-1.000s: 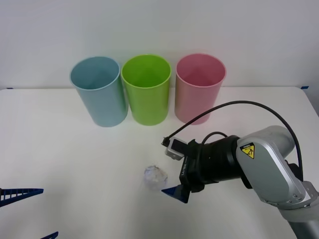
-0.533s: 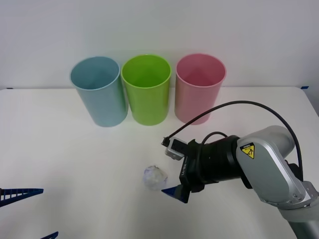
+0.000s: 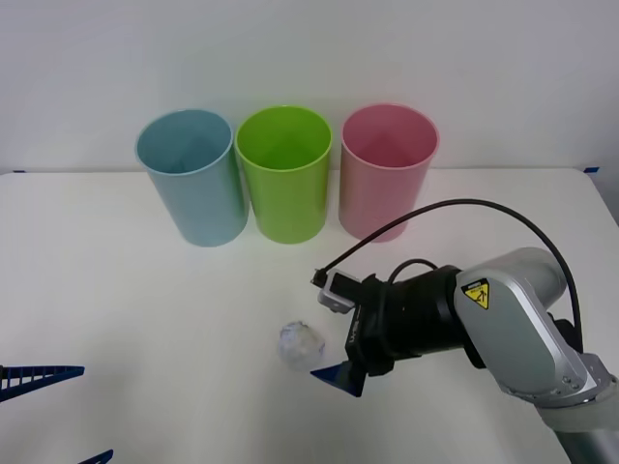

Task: Put cans in the blue bin and PET bottles in the pink bin and trash in the green bin.

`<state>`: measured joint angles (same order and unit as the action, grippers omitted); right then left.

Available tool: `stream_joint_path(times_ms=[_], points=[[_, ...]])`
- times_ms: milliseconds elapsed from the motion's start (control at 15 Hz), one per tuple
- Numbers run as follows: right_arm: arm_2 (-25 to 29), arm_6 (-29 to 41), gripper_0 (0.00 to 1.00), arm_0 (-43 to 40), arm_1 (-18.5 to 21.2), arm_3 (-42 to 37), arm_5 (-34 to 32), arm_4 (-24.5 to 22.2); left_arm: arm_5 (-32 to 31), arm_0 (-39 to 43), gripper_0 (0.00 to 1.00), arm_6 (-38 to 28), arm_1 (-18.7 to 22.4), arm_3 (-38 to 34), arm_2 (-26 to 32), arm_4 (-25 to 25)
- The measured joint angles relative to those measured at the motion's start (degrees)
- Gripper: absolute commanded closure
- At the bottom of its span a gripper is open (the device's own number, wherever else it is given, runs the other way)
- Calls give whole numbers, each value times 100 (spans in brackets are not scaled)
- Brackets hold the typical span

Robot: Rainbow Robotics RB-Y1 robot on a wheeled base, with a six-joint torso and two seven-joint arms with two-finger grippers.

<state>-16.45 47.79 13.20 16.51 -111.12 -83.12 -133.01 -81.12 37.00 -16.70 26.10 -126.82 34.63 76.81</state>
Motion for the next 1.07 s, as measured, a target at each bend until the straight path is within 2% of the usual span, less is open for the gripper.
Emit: stream_joint_path(times_ms=[600,1067], points=[[-58,-72,0,42,9,1,14,-34,0,0,0,0,0,0,0,0],[-199,118,0,51,-5,18,15,-362,0,0,0,0,0,0,0,0]])
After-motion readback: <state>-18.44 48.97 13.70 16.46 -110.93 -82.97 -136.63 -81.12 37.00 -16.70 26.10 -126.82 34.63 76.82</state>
